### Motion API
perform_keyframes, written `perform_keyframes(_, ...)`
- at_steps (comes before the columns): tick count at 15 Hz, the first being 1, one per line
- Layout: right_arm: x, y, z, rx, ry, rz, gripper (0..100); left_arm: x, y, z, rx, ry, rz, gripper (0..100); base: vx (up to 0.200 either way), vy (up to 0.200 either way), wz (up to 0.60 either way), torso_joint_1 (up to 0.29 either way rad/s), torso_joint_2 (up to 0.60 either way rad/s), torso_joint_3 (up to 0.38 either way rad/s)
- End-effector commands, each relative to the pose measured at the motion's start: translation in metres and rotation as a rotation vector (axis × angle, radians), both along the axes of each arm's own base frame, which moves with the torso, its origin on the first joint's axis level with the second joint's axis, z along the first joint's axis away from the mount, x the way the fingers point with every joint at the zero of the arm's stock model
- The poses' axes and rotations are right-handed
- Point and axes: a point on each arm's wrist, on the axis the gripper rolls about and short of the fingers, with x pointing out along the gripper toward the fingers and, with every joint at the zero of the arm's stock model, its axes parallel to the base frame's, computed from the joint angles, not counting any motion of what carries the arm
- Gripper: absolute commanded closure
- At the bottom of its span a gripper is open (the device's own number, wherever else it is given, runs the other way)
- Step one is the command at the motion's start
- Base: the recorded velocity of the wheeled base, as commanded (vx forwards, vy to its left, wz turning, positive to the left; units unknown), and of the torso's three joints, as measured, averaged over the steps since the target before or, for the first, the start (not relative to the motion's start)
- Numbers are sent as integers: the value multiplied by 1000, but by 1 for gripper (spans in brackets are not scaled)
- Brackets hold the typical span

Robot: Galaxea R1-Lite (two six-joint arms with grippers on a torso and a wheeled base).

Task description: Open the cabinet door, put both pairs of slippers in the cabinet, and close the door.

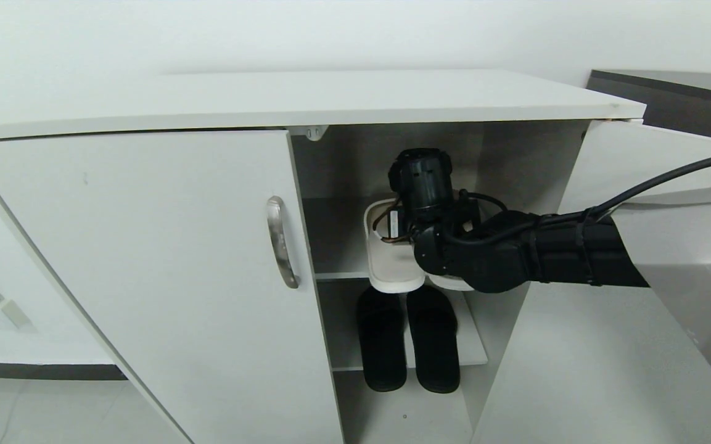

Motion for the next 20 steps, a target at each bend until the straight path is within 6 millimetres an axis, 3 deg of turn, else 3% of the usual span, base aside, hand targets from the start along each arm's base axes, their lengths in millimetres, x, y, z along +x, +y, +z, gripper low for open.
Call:
perform_keyframes(1, 4, 1, 1, 6, 1, 10, 100, 0, 0, 0, 0, 1, 0, 100, 0, 0, 0, 0, 0, 0)
perform_keyframes(8, 10, -1, -1, 9, 11, 27, 100, 0, 0, 0, 0, 3, -1, 100, 0, 0, 0, 0, 0, 0)
perform_keyframes(9, 10, -1, -1, 9, 11, 27, 0, 0, 0, 0, 0, 1, 0, 100, 0, 0, 0, 0, 0, 0)
perform_keyframes(16, -3, 0, -1, -5, 27, 42, 0, 0, 0, 0, 0, 3, -1, 100, 0, 0, 0, 0, 0, 0)
perform_keyframes(20, -35, -1, 7, -18, 31, 53, 0, 0, 0, 0, 0, 1, 0, 100, 0, 0, 0, 0, 0, 0)
